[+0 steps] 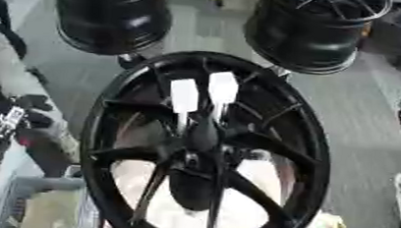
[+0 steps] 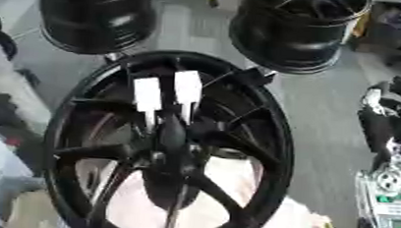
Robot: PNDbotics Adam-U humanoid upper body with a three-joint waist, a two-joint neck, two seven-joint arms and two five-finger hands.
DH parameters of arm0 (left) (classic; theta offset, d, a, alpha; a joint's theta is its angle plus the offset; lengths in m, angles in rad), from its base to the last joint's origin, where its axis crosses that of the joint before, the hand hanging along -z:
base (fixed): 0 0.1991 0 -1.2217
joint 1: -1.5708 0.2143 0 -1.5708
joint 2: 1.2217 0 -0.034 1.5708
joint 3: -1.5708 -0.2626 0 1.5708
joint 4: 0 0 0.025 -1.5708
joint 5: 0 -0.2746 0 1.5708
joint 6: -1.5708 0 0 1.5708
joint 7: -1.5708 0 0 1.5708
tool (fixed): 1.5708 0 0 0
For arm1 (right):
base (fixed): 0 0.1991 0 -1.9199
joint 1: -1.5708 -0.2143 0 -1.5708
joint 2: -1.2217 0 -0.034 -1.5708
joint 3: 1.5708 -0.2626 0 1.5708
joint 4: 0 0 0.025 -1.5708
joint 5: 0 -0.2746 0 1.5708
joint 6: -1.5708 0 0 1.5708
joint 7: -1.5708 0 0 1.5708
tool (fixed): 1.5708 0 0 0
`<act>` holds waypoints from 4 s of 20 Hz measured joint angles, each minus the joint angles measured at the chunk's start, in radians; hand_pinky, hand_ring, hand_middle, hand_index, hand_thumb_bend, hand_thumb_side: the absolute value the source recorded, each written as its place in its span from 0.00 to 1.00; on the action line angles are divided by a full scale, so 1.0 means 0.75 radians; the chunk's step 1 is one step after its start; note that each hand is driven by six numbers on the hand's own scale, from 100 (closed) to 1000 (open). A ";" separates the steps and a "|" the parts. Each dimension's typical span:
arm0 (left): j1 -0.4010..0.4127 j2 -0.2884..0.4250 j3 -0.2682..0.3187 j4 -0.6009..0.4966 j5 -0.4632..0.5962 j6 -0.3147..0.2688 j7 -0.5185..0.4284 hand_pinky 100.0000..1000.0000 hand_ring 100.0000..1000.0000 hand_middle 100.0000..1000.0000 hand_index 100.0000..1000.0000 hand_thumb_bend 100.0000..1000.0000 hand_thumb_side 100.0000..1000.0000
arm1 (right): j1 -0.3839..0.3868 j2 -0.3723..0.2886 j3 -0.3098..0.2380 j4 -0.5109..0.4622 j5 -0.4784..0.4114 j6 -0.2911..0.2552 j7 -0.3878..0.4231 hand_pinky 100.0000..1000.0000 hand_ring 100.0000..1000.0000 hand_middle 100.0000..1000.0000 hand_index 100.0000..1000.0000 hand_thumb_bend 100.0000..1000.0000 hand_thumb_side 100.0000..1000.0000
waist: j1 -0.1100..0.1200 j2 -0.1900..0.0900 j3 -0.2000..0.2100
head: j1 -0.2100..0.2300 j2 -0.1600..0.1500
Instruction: Pull the pin out of the wheel hub.
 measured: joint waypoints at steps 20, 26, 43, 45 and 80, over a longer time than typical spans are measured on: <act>-0.317 0.266 -0.123 0.012 0.120 -0.218 -0.120 0.71 0.67 0.70 0.81 0.00 0.45 | 0.005 0.000 0.004 0.000 0.000 0.010 0.012 0.44 0.52 0.62 0.73 0.00 0.21 | 0.021 -0.013 -0.025 | 0.004 0.000; -0.692 0.575 -0.402 0.180 0.215 -0.532 -0.310 0.74 0.71 0.74 0.85 0.03 0.38 | 0.005 -0.004 0.013 0.005 0.002 0.013 0.025 0.44 0.52 0.61 0.73 0.00 0.22 | 0.041 -0.025 -0.054 | 0.021 0.000; -1.160 0.534 -0.921 0.791 -0.021 -0.637 -0.266 0.76 0.75 0.78 0.87 0.33 0.58 | 0.016 -0.036 0.028 0.013 0.011 0.021 0.046 0.44 0.52 0.60 0.73 0.00 0.23 | 0.083 -0.048 -0.084 | 0.031 0.000; -1.164 0.514 -0.941 0.801 -0.043 -0.645 -0.258 0.76 0.74 0.78 0.87 0.31 0.54 | 0.016 -0.036 0.028 0.016 0.011 0.022 0.047 0.44 0.52 0.60 0.73 0.00 0.23 | 0.085 -0.048 -0.086 | 0.031 0.000; -1.138 0.418 -1.067 0.798 -0.431 -0.742 -0.161 0.64 0.56 0.58 0.76 0.37 0.45 | 0.017 -0.036 0.029 0.024 0.011 0.020 0.055 0.44 0.52 0.61 0.73 0.00 0.24 | 0.082 -0.055 -0.089 | 0.032 0.000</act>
